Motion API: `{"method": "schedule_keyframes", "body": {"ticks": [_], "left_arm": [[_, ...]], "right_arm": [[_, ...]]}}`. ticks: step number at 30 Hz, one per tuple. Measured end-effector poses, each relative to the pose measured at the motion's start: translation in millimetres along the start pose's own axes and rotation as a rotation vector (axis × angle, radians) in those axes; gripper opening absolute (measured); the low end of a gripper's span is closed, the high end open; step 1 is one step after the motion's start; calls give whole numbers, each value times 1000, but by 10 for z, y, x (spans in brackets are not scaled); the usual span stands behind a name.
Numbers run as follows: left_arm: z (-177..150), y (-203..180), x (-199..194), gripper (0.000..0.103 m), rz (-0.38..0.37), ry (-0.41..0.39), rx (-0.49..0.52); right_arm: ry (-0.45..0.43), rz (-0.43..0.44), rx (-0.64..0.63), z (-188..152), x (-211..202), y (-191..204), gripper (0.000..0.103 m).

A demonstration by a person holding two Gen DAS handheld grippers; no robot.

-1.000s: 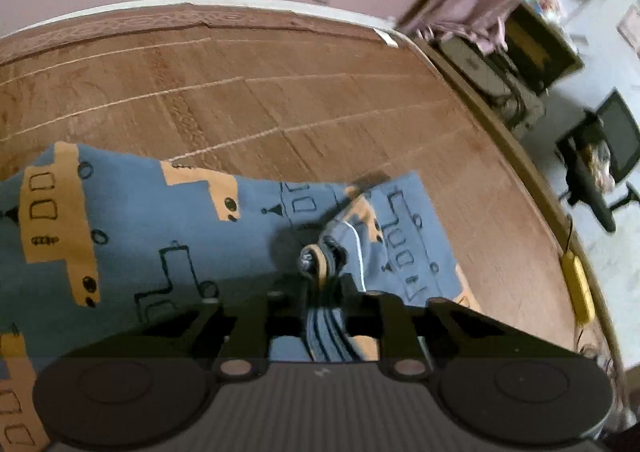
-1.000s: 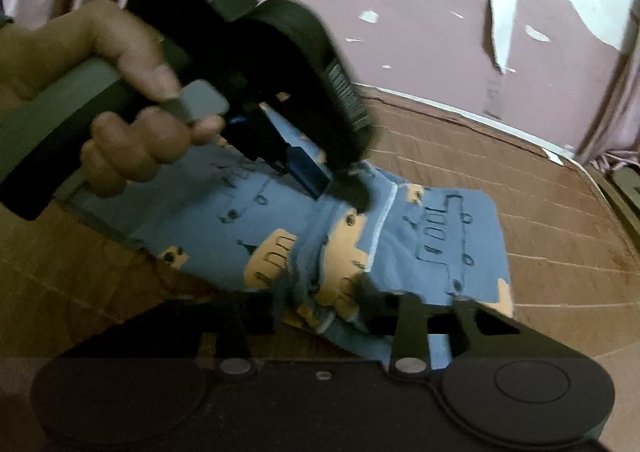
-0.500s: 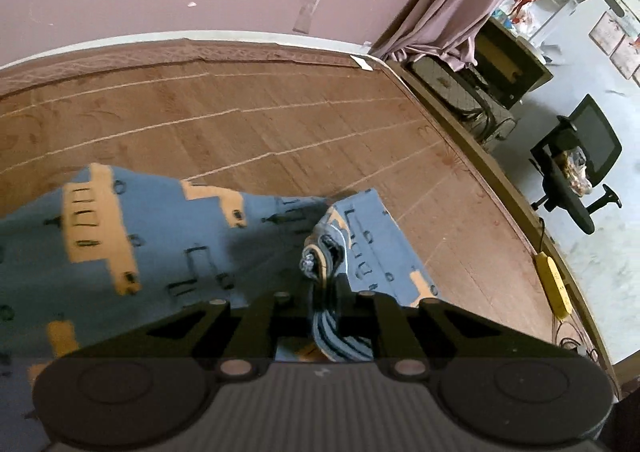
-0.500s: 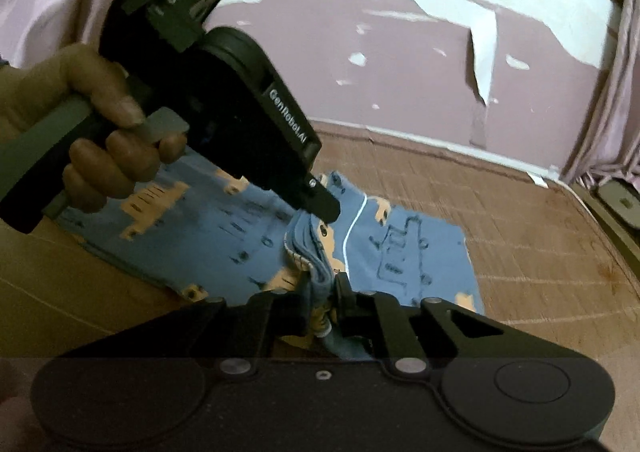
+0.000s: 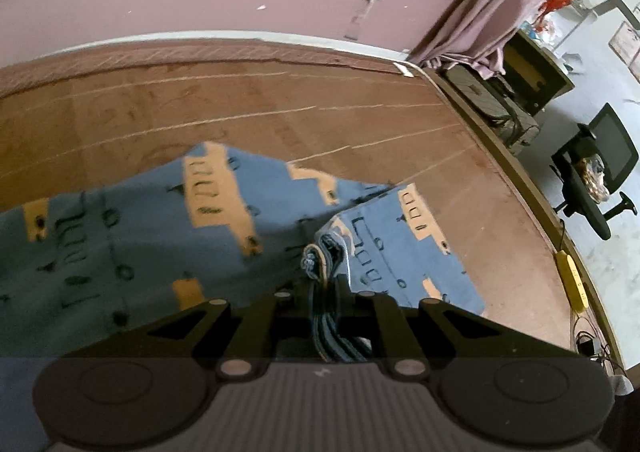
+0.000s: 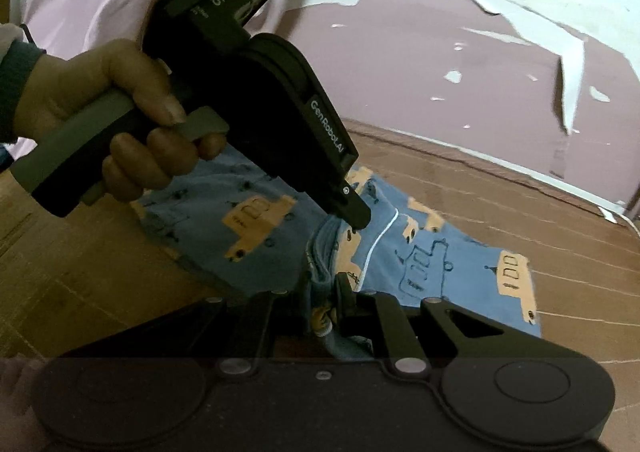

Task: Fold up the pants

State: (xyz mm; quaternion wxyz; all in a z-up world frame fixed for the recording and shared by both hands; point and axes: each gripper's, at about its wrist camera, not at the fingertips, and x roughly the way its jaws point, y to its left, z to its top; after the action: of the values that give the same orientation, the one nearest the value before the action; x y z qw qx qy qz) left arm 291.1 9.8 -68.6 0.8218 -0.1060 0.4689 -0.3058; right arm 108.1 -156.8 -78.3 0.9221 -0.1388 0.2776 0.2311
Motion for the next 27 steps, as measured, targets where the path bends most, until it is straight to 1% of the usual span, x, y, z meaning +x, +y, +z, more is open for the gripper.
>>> {"method": "schedule_keyframes", "body": {"ticks": [4,8,11,15,19,21,22,23,24,25,26,27], "left_arm": [[-30,96,10,11,0,14,-3],[-21,122,-74,11,-12,3,18],[1,143,-121,11,3,-5,32],[34,197,-162,11,15,-18,12],[23,252,-157,12,36,-11,24],[1,306,-120,19,58,4,10],[-16,326,-113,28,75,9,0],[-36,349,-128,33,90,1,-13],[-57,356,-165,36,90,-12,-21],[-79,349,-201,42,95,-21,-23],[-103,324,-245,51,117,-33,-16],[-137,287,-289,56,149,-51,-2]], "right_arm": [[18,16,-8,-18,62,48,12],[9,22,-15,4,22,24,12],[2,20,-23,19,23,18,12],[6,16,-36,78,92,95,12],[23,20,-38,83,178,170,13],[35,31,-34,62,227,187,21],[39,45,-34,55,236,186,27],[39,56,-37,50,224,185,35],[35,58,-43,46,189,169,41],[28,49,-52,42,141,141,51],[19,34,-64,36,79,86,62],[8,9,-78,21,12,10,66]]}}
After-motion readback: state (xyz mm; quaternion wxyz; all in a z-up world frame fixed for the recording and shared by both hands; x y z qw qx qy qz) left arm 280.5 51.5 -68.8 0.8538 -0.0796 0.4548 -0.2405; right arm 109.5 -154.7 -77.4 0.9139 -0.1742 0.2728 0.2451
